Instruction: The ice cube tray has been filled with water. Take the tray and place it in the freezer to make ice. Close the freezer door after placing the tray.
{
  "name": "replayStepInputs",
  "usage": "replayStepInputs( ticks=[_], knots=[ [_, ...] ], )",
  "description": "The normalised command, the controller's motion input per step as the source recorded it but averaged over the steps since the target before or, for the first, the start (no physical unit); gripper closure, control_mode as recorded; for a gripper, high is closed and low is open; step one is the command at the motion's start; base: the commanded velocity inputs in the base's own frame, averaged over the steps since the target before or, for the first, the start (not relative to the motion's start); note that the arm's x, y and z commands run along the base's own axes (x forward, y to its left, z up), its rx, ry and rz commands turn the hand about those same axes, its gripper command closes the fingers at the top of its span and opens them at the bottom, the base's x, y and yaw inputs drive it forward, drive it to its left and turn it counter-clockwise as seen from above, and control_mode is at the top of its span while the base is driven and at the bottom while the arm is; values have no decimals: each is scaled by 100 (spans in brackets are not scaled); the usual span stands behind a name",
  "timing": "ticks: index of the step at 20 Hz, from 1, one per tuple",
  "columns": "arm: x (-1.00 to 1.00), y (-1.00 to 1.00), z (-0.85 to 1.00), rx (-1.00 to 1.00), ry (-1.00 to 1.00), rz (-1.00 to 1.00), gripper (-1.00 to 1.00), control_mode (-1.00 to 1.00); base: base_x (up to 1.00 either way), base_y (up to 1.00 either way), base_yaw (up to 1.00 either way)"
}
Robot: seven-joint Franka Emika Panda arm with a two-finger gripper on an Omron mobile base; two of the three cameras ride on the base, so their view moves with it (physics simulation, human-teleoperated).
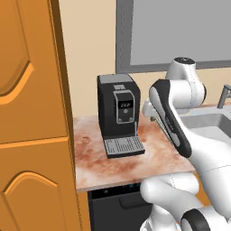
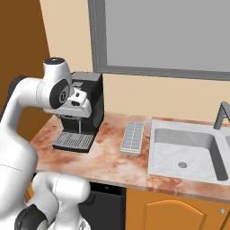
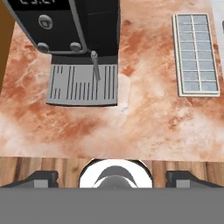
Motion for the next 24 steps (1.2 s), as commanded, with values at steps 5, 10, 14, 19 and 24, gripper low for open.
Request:
replayStepInputs(
  ticks=[5,10,14,19,24],
  knots=[
    [-29,-17,-22,0,0,-7,-100,-100,0,0,0],
    [-16,-23,-18,3,0,-8,-100,-100,0,0,0],
    [-12,-32,-4,5,0,-6,-100,-100,0,0,0],
    [-2,-44,-1,5,-1,-1,-100,-100,0,0,0],
    [0,-47,0,5,-3,0,-100,-100,0,0,0]
  ],
)
